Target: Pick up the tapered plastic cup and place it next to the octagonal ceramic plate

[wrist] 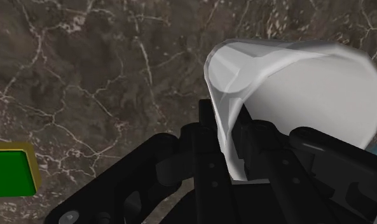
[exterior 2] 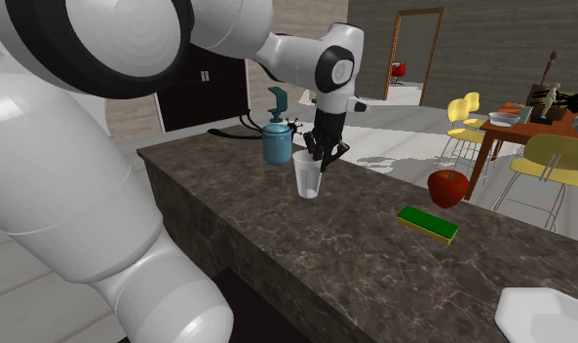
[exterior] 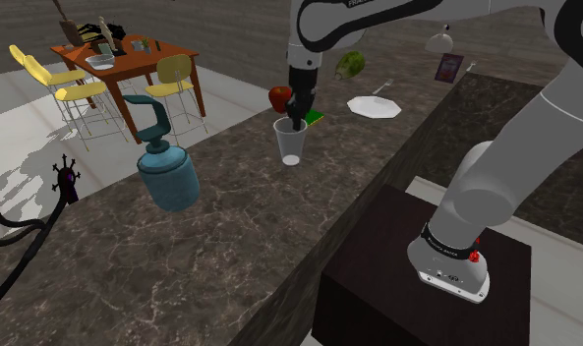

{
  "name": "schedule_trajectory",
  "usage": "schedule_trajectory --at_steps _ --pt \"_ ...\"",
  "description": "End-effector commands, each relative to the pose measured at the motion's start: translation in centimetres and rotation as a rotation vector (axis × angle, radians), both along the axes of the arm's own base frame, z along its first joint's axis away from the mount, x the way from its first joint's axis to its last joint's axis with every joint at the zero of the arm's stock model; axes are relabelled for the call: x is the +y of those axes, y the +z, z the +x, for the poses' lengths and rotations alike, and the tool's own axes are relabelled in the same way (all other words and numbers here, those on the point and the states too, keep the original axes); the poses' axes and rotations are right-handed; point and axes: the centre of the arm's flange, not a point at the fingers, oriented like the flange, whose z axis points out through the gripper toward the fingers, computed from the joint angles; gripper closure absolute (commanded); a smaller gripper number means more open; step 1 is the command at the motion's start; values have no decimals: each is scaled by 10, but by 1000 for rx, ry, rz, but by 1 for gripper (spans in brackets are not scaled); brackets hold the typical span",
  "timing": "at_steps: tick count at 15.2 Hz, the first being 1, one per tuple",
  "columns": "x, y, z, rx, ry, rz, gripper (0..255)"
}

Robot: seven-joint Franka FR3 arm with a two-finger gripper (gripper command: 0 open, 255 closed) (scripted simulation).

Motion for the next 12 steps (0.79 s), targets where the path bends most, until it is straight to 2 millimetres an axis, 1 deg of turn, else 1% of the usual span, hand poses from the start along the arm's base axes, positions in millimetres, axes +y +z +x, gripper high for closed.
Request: schedule_trajectory --at_steps 1,12 --pt "-1 10 0 0 0 0 255" --pt "-1 68 0 0 0 0 255"
